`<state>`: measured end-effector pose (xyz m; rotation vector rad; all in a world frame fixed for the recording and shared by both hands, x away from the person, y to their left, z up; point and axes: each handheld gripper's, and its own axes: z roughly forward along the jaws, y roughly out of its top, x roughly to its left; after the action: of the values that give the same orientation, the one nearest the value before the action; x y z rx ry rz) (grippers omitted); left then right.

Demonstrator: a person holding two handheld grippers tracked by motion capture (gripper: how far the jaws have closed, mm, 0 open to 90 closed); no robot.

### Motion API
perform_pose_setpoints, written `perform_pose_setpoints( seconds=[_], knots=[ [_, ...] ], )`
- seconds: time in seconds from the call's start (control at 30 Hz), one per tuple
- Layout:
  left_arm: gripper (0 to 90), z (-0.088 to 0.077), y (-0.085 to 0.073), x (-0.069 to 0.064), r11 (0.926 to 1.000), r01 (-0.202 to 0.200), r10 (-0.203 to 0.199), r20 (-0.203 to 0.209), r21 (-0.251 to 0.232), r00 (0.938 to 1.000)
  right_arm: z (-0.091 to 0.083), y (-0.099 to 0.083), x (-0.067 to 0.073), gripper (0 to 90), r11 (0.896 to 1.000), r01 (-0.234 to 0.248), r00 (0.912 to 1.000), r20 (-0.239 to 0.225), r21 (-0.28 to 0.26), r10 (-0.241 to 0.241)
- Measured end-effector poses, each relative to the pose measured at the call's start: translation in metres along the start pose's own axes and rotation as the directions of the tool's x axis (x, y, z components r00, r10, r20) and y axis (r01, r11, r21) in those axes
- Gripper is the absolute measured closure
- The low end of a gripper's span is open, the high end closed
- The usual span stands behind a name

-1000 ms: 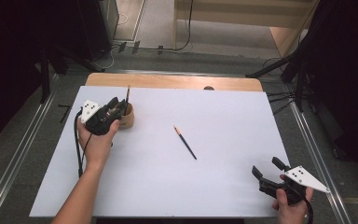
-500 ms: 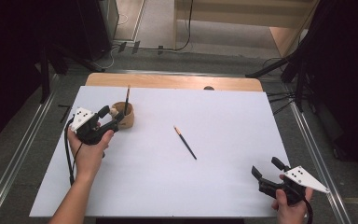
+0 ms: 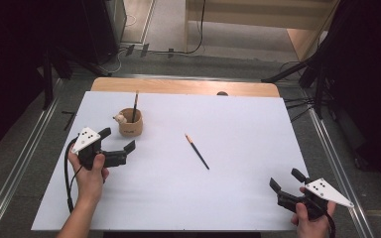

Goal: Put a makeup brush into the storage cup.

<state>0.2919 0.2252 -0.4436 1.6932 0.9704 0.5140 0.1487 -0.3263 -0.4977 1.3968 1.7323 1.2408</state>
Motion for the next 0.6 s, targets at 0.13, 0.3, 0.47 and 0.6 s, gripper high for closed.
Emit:
perform_pose_setpoints(
  seconds=[0.13, 0.3, 0.47, 0.6],
  knots=[
    [0.0, -0.01, -0.011, -0.005, 0.9998, -0.019, 0.019, -0.009, 0.001, 0.9998, -0.001, 0.0, -0.001, 14.4, 1.0, -0.003, 1.0, 0.001, -0.003, 0.003],
    [0.0, -0.02, -0.021, -0.002, 0.9997, -0.023, 0.023, -0.011, -0.005, 0.9997, -0.002, -0.001, -0.002, 14.4, 1.0, -0.003, 1.0, 0.001, -0.003, 0.003],
    [0.0, -0.029, -0.031, 0.001, 0.9996, -0.026, 0.027, -0.025, 0.004, 0.9993, -0.003, -0.001, -0.002, 14.4, 1.0, -0.004, 1.0, 0.001, -0.009, 0.004],
    [0.0, -0.037, -0.036, 0.003, 0.9993, -0.036, 0.036, -0.041, 0.012, 0.9985, -0.002, 0.0, -0.002, 14.4, 1.0, -0.004, 1.0, 0.0, -0.01, 0.004]
  ],
)
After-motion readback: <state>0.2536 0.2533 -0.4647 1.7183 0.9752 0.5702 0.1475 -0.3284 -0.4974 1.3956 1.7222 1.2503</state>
